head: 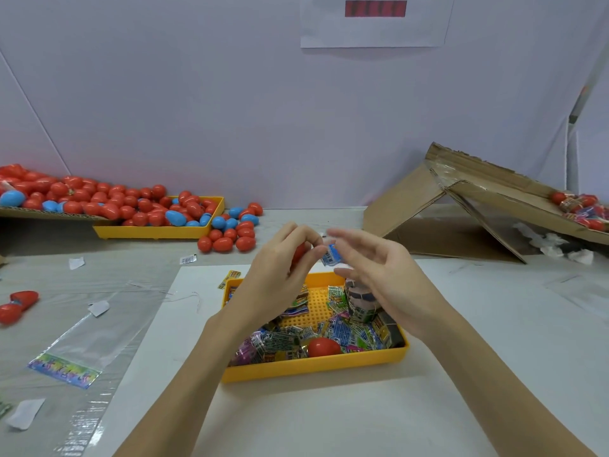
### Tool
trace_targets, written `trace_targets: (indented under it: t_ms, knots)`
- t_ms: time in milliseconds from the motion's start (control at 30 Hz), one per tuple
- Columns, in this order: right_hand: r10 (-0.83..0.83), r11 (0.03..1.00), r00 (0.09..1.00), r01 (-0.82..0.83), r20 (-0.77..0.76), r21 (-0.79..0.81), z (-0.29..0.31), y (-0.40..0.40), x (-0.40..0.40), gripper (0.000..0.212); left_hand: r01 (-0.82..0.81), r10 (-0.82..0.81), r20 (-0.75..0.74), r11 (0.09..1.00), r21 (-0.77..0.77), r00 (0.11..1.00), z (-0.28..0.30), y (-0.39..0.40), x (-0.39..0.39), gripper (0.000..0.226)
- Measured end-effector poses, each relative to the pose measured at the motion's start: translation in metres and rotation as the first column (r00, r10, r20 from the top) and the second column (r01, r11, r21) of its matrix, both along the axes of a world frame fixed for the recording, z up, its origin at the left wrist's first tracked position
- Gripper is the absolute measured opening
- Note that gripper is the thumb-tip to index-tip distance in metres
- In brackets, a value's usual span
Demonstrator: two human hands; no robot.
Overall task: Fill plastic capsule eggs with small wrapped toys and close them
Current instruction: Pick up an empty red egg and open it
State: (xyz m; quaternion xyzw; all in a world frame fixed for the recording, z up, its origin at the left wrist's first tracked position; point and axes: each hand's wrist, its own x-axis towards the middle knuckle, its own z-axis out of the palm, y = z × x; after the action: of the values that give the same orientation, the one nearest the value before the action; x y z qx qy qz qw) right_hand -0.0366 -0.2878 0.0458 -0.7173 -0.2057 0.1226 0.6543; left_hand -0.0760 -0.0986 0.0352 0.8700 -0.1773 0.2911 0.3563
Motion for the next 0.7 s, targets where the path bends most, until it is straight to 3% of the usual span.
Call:
trace_targets:
  t_ms: [133,300,533,600,700]
  knots:
    - [-0.037,0.996,0.995,0.044,0.088,-0.082,-0.003,-0.002,-0.001,0.018,0.052,-0.052,-0.098,0.999,-0.006,0.994,0.000,0.003,0.000,0.005]
    - [0.006,0.996,0.995,0.003,0.101,-0.087,-0.001,-0.009,0.006,0.019,0.095,-0.096,-0.207,0.995,-0.016,0.974,-0.001,0.008,-0.001,0.007]
    - [0.105,0.977,0.989,-0.083,0.107,-0.195,-0.006,-0.015,0.013,0.012,0.110,-0.099,-0.202,0.993,0.045,0.974,-0.001,0.009,-0.003,0.006]
    - [0.105,0.979,0.986,-0.080,0.130,-0.187,-0.006,-0.015,0.014,0.010,0.118,-0.131,-0.244,0.991,-0.068,0.961,-0.001,0.009,-0.003,0.014]
    - [-0.083,0.992,0.970,0.103,0.228,-0.078,-0.010,-0.015,0.019,0.006,0.100,-0.251,-0.380,0.922,-0.375,0.890,0.001,0.009,-0.003,0.032]
